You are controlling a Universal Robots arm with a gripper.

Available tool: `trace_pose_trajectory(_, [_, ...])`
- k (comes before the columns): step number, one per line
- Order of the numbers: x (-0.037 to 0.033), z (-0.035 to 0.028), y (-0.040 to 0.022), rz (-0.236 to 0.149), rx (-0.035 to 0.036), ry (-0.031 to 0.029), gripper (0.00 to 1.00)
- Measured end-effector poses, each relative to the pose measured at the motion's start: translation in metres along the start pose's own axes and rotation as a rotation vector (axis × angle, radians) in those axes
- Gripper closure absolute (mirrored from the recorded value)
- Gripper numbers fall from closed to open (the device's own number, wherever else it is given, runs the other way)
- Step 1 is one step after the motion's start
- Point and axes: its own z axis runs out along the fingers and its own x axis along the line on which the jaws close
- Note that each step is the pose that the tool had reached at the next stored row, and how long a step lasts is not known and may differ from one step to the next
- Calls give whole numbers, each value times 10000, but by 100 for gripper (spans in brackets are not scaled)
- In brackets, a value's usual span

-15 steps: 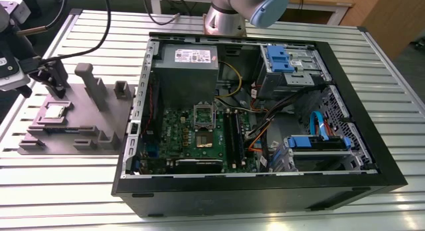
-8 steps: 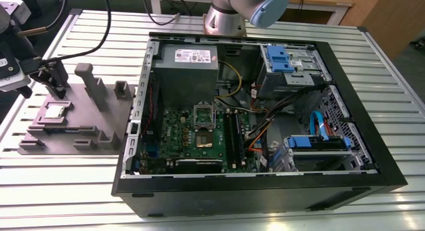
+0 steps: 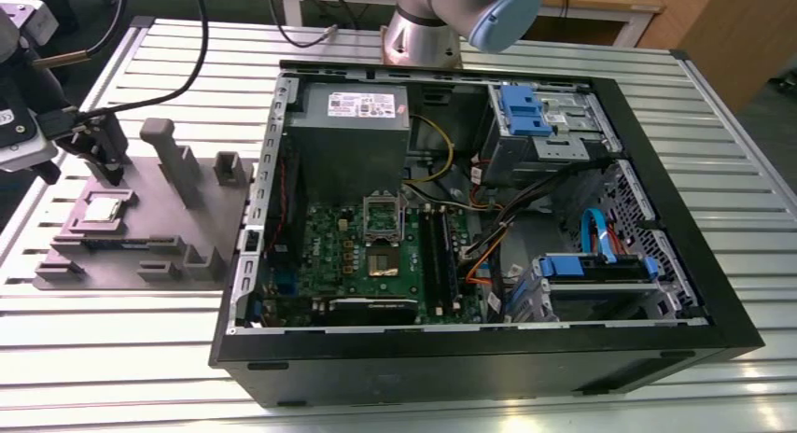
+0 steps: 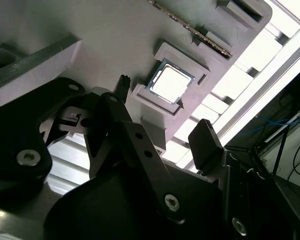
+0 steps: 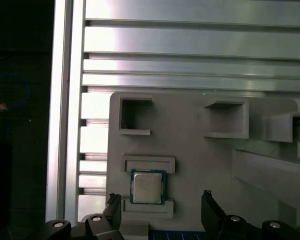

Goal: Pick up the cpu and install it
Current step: 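Pick up the cpu and move it towards the insertion slot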

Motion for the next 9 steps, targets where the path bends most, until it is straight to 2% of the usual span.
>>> trace_pose_trajectory(7, [4, 108, -5, 47, 0, -2, 26])
trace_pose_trajectory(9, [26, 143, -7, 62, 2, -1, 26])
